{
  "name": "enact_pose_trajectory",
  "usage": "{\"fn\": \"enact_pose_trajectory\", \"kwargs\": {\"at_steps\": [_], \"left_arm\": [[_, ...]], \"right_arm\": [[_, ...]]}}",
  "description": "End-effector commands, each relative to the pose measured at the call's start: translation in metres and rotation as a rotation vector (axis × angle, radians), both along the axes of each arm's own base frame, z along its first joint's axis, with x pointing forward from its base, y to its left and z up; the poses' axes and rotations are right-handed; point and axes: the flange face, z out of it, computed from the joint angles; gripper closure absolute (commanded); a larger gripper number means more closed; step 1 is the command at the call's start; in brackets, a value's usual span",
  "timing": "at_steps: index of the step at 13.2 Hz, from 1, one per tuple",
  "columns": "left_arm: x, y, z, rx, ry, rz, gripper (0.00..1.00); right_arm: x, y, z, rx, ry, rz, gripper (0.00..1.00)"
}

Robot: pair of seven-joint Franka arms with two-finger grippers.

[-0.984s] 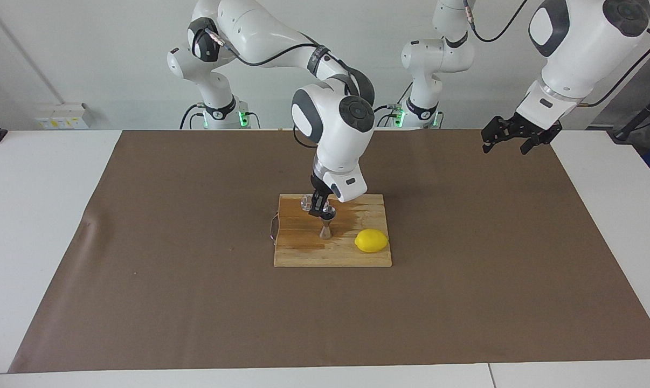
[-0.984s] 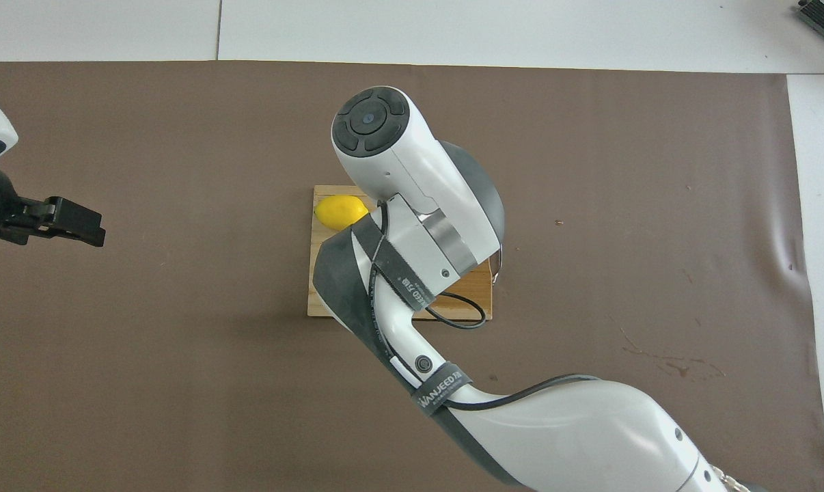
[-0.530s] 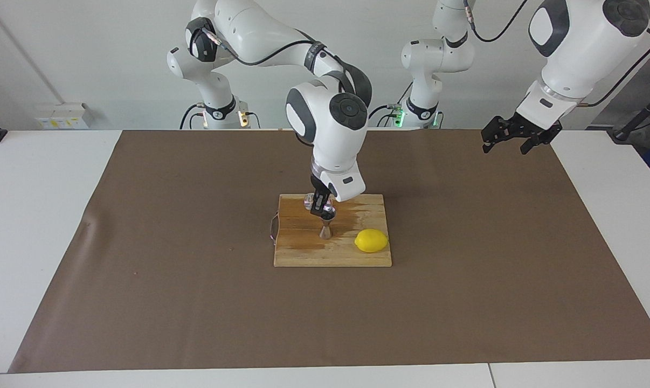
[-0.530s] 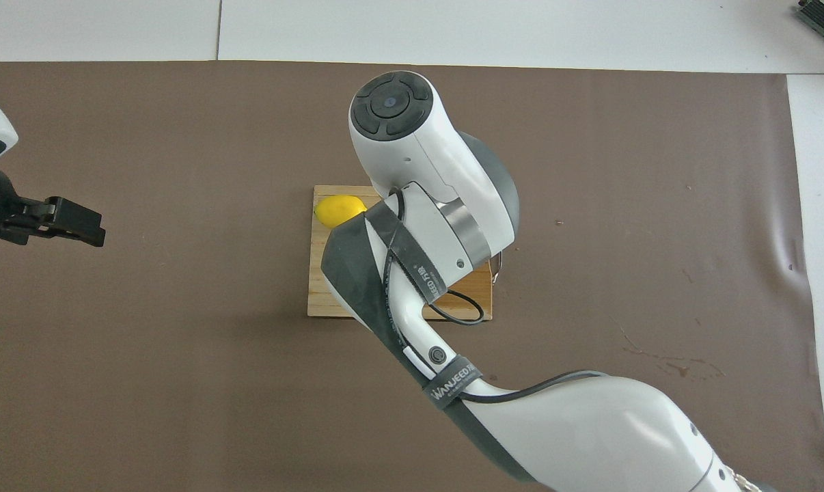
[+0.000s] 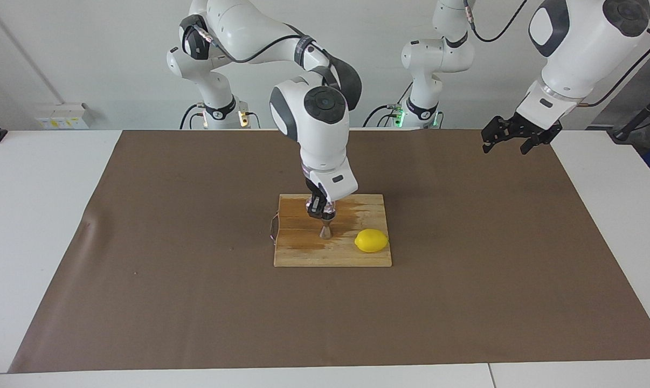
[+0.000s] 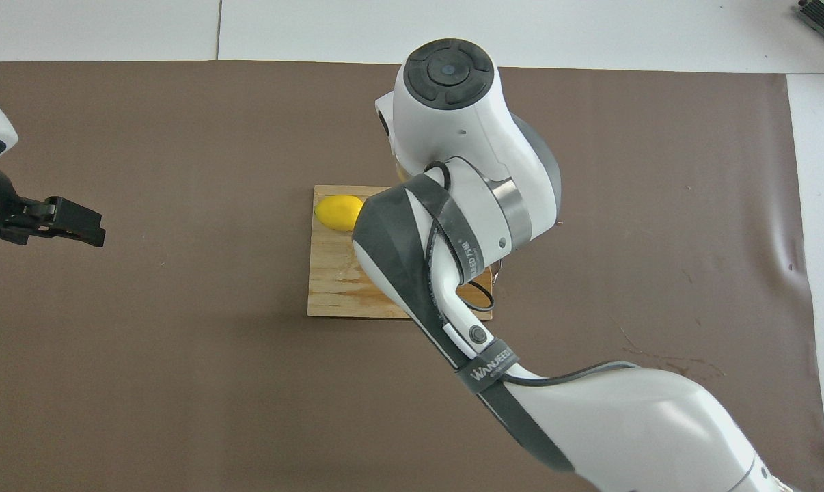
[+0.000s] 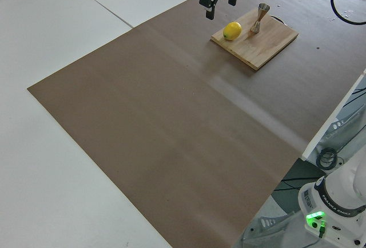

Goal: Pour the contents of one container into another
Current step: 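Carry the clear glass away from the board with the right gripper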

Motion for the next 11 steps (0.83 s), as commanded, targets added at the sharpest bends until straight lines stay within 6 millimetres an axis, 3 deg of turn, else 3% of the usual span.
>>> {"fn": "enact_pose_trajectory", "kwargs": {"at_steps": [1,3,7,11], "left_arm": [[-0.009,0.002,0.002,0.018,-0.013,-0.005,0.00],[-0.009,0.002,0.002,0.018,-0.013,-0.003,0.00],[-0.009,0.001,0.002,0.018,-0.013,-0.006,0.00],[-0.009,0.001,0.002,0.018,-0.013,-0.005,0.00]], "right_arm": [[0.021,-0.056,0.011,0.079,0.013,0.023,0.75],[0.040,-0.105,0.015,0.128,0.017,0.047,0.75],[0.073,-0.237,0.006,0.266,0.014,0.097,0.75],[0.074,-0.358,-0.028,0.394,0.005,0.138,0.75]]}}
